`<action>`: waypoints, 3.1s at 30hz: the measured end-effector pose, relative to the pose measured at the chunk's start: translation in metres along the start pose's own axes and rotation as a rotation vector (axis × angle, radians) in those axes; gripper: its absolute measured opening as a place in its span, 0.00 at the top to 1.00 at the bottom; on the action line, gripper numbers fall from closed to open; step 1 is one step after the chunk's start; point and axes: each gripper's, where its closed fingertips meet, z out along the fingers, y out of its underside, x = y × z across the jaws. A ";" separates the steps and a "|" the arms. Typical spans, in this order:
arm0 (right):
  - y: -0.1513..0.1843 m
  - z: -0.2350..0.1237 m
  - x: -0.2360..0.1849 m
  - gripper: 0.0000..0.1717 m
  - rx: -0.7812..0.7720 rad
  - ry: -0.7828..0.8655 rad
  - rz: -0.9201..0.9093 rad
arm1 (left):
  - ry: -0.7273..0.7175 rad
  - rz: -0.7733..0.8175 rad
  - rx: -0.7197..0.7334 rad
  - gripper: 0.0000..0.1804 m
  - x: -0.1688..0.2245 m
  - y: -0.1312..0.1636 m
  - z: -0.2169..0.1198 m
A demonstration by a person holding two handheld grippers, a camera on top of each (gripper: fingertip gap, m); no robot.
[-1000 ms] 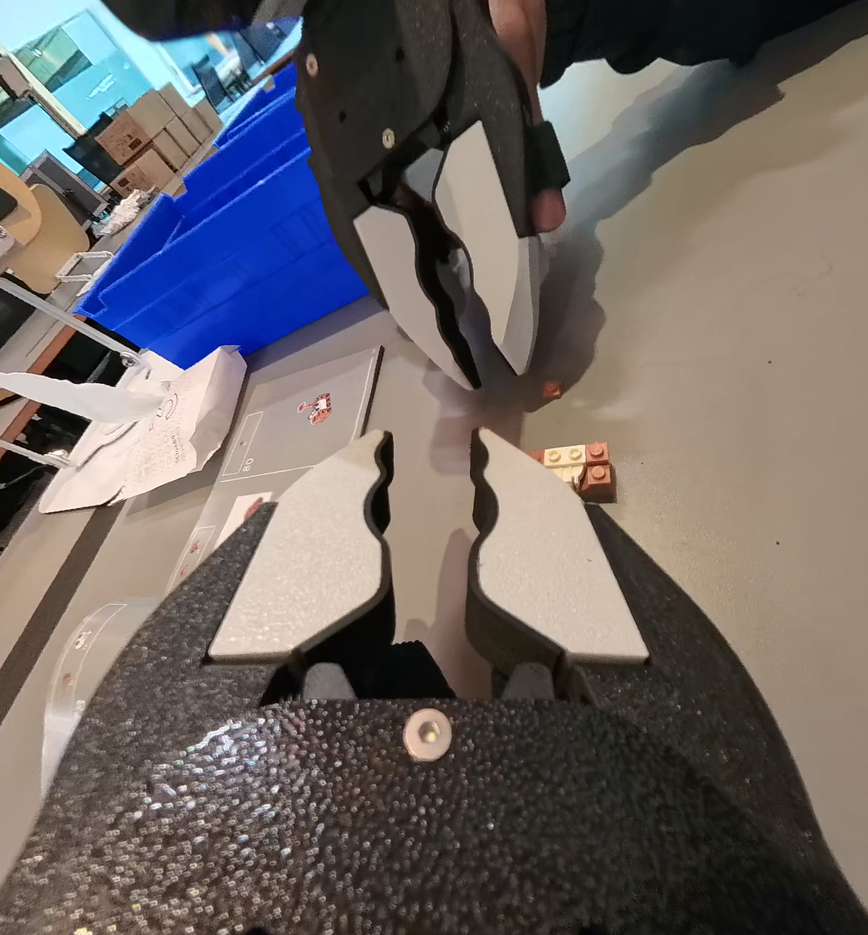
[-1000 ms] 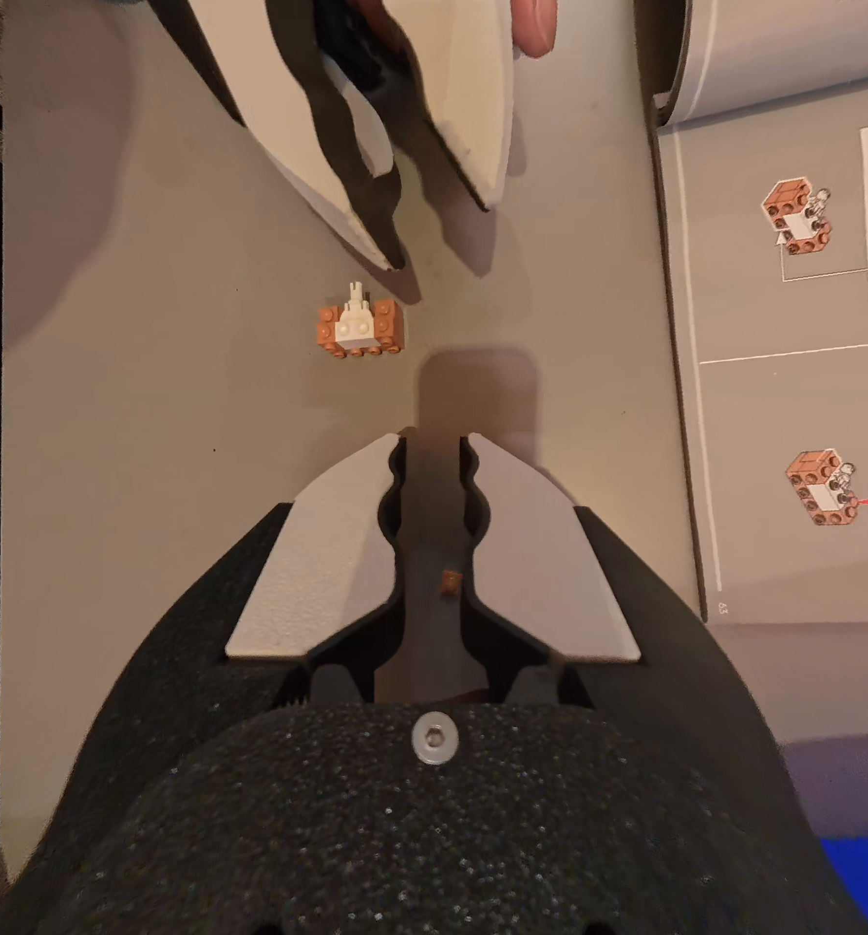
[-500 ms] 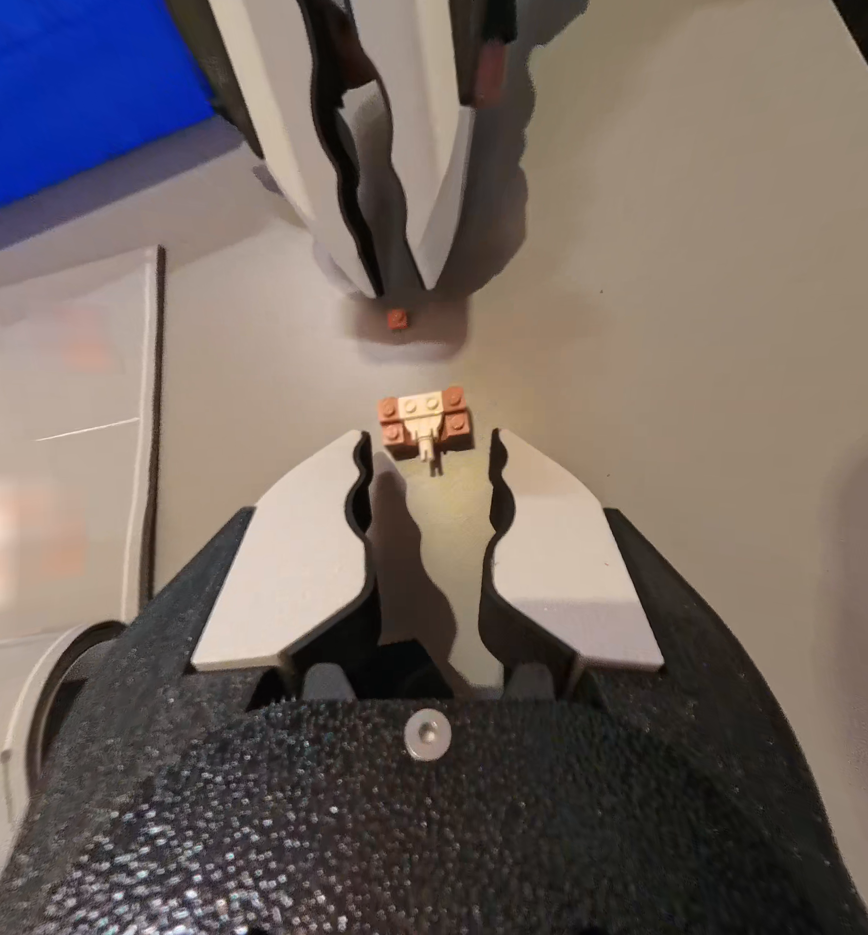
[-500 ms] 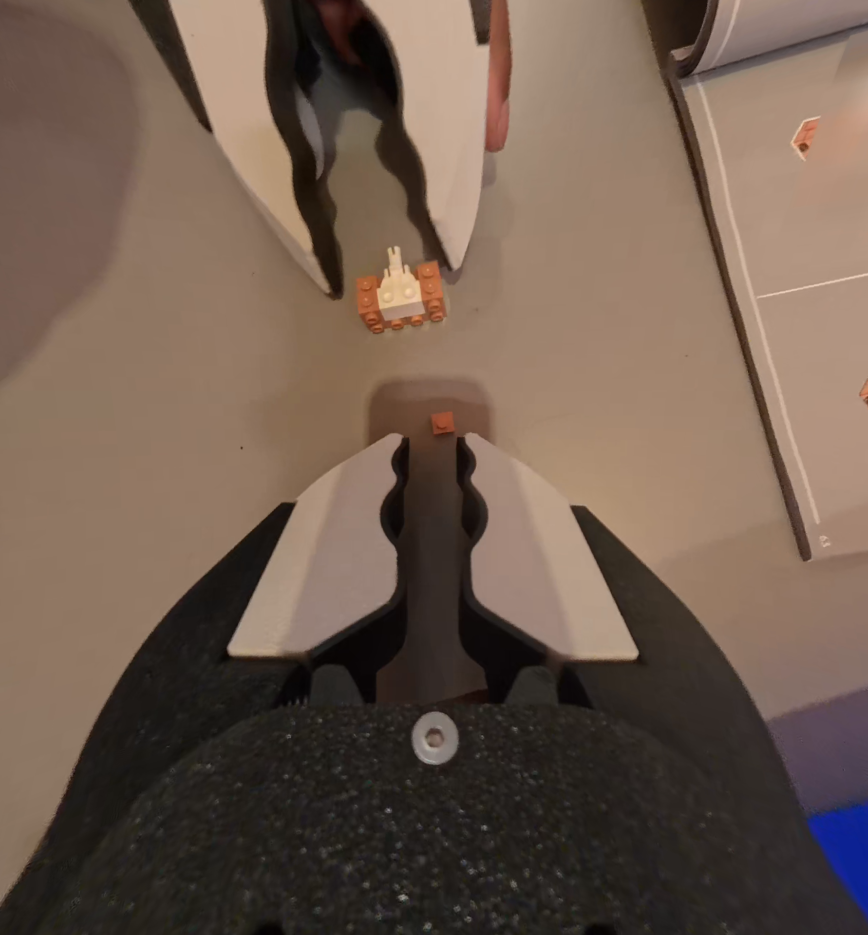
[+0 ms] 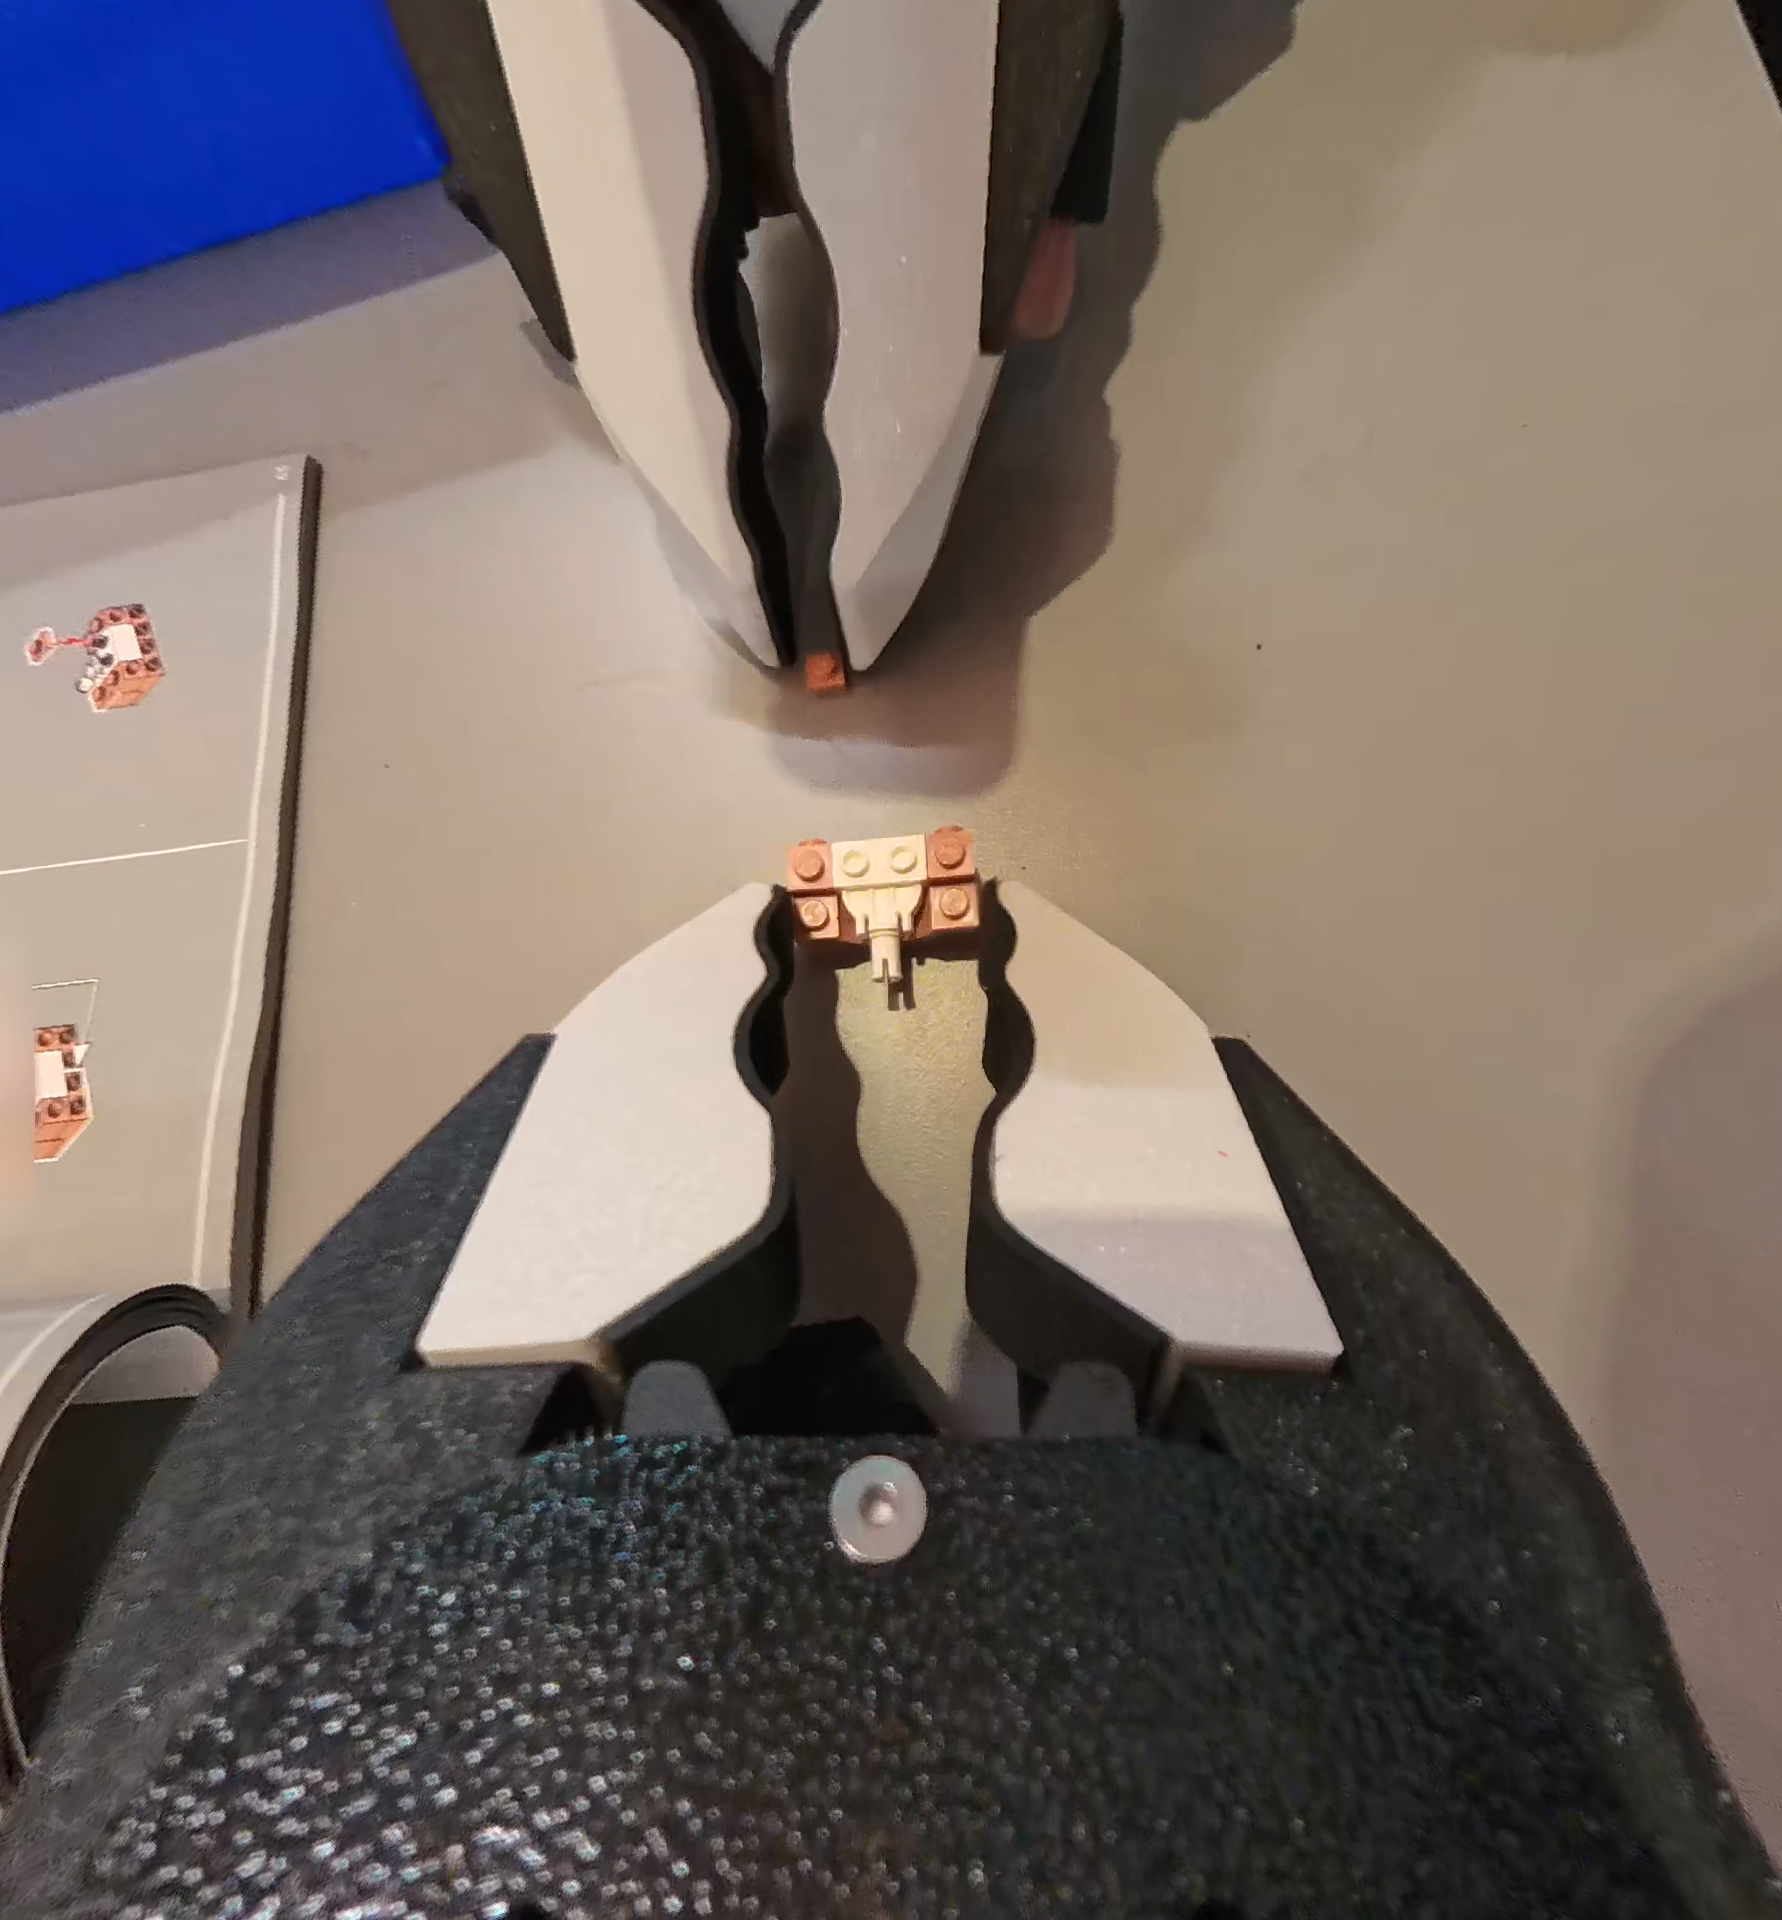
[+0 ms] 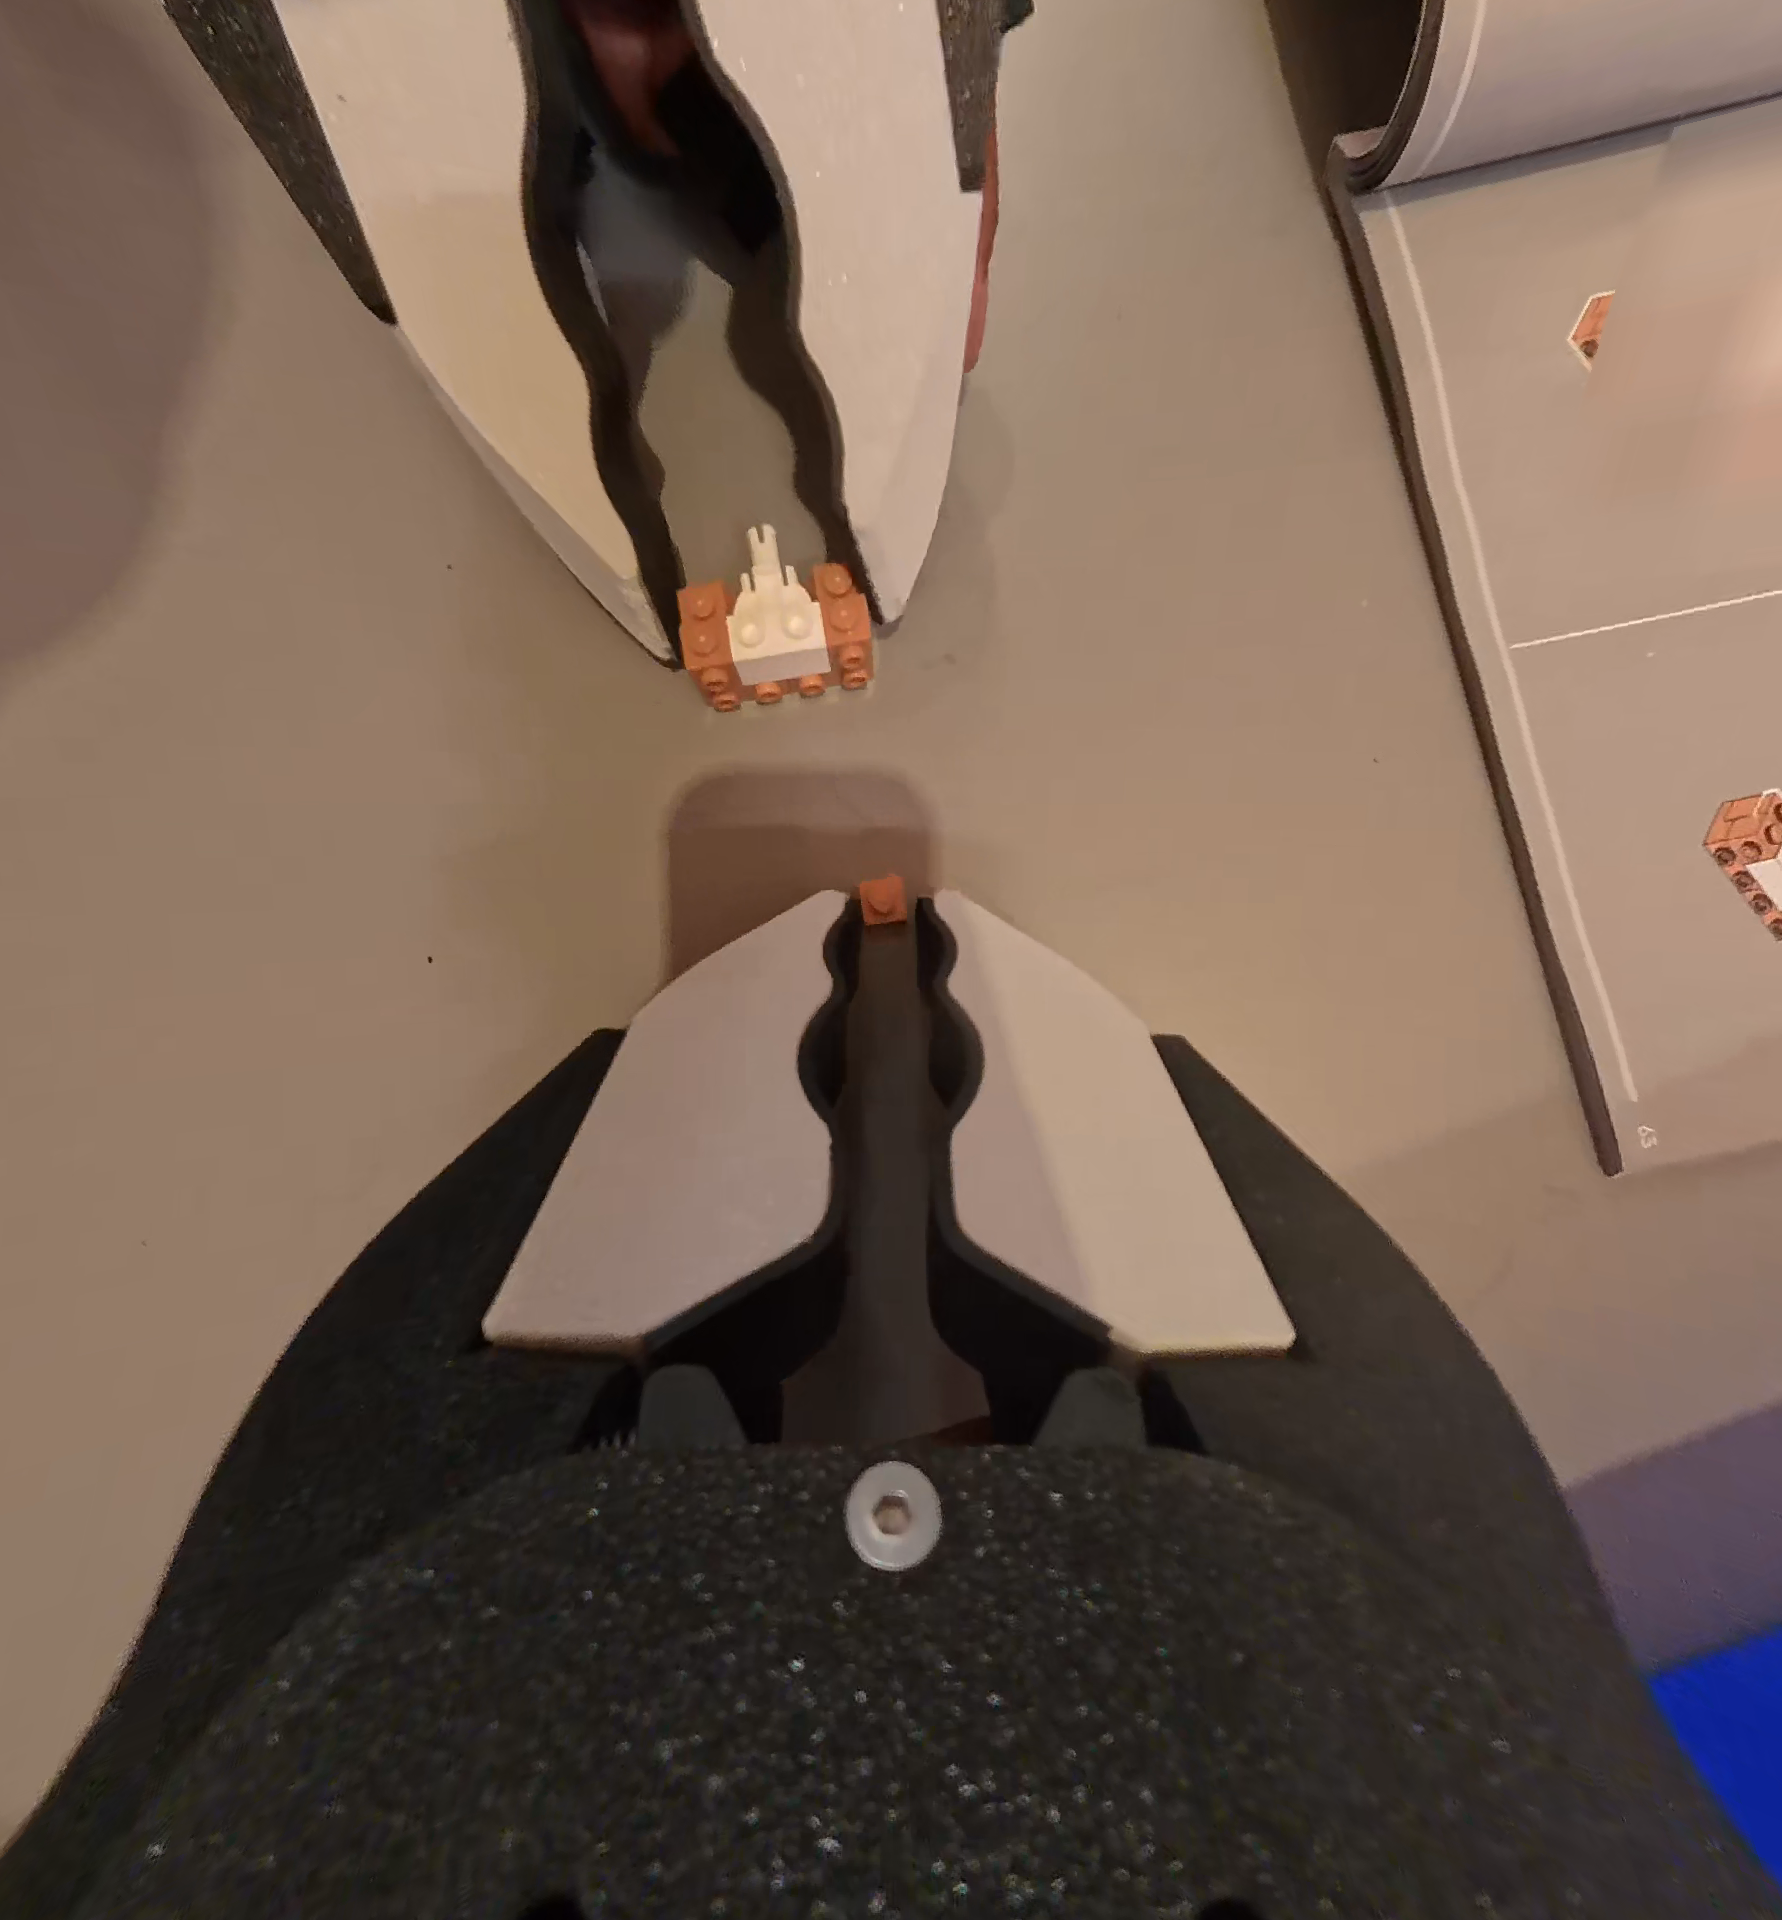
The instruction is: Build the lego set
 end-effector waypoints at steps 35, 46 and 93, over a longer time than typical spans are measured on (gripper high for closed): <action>-0.031 -0.010 -0.012 0.96 0.188 -0.013 -0.071 | 0.010 -0.131 -0.036 0.76 0.006 -0.004 0.010; -0.039 -0.010 -0.016 0.96 0.210 -0.002 -0.088 | -0.048 -0.148 -0.031 0.81 0.002 -0.012 0.018; -0.033 0.004 -0.012 0.94 0.134 0.100 -0.147 | 0.009 -0.221 -0.012 0.81 0.007 -0.017 0.019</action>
